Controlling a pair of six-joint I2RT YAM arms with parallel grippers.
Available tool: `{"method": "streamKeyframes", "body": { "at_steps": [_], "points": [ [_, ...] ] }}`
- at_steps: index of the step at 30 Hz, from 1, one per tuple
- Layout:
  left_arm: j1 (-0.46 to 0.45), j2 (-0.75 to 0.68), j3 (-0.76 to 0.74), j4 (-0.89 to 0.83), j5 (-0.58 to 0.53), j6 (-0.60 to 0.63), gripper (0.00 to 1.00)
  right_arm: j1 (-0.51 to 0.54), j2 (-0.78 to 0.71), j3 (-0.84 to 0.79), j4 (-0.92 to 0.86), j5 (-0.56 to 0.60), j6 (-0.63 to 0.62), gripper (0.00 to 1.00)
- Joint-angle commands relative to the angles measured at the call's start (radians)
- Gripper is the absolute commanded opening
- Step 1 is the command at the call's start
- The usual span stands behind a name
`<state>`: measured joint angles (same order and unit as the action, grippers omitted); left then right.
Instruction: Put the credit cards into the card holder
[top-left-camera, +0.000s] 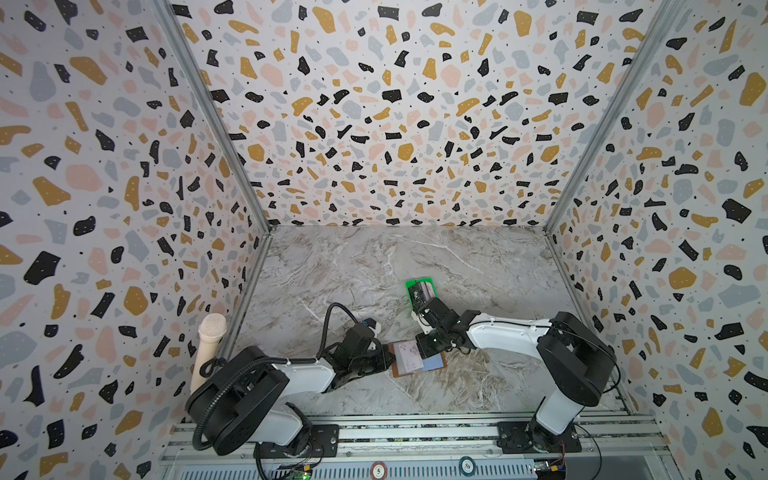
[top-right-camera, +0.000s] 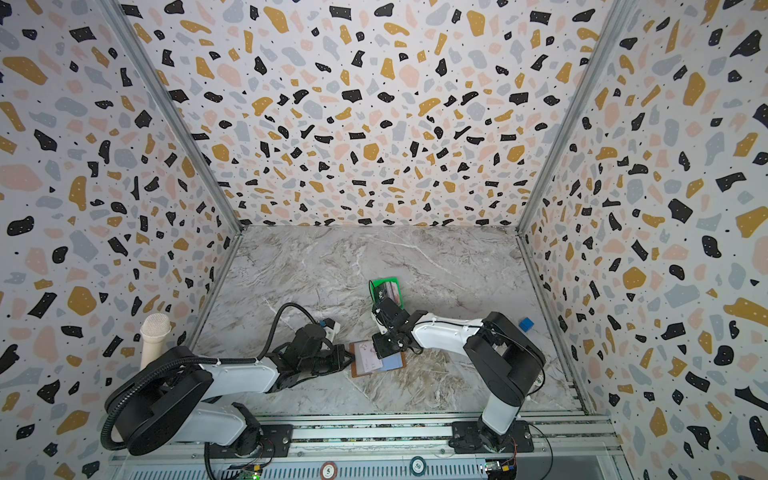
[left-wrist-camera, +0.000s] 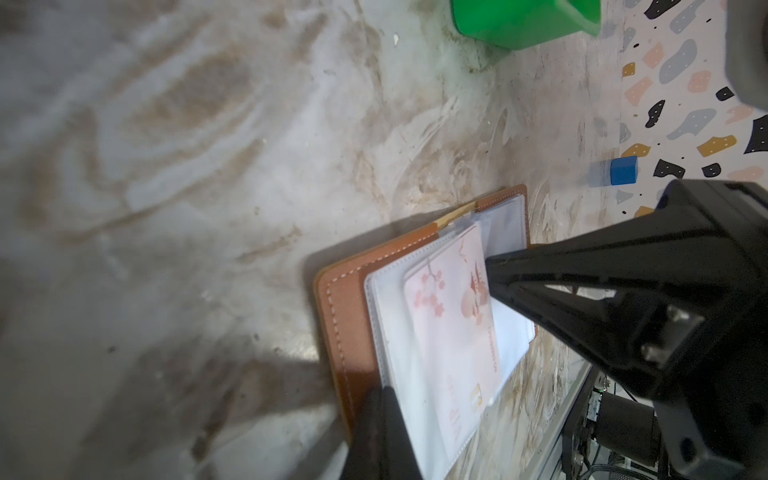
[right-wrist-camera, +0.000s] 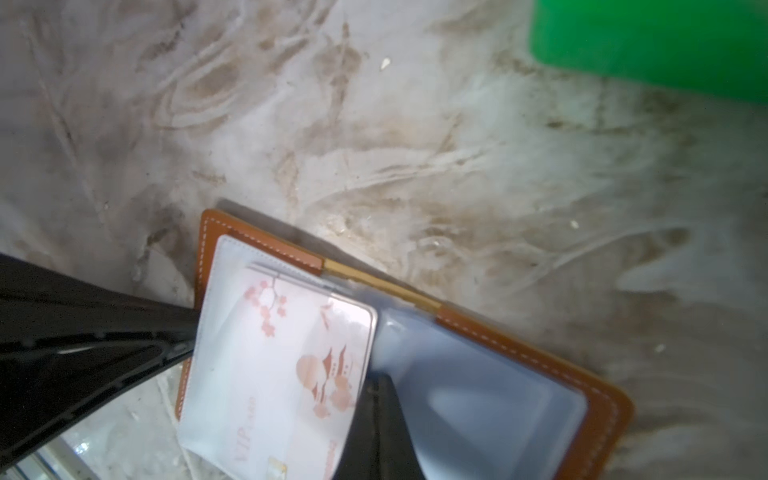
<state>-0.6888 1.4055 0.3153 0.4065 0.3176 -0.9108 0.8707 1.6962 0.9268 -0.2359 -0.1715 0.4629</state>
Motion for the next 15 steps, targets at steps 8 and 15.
{"method": "streamKeyframes", "body": {
  "at_steps": [8, 15],
  "points": [
    [0.008, 0.044, -0.013, -0.115, -0.043, 0.015, 0.0, 0.074, -0.01, 0.003, 0.016, -0.048, 0.026, 0.0],
    [0.052, -0.033, -0.001, -0.197, -0.043, 0.052, 0.0, 0.048, -0.151, -0.034, -0.023, 0.021, 0.037, 0.0]
  ]
}}
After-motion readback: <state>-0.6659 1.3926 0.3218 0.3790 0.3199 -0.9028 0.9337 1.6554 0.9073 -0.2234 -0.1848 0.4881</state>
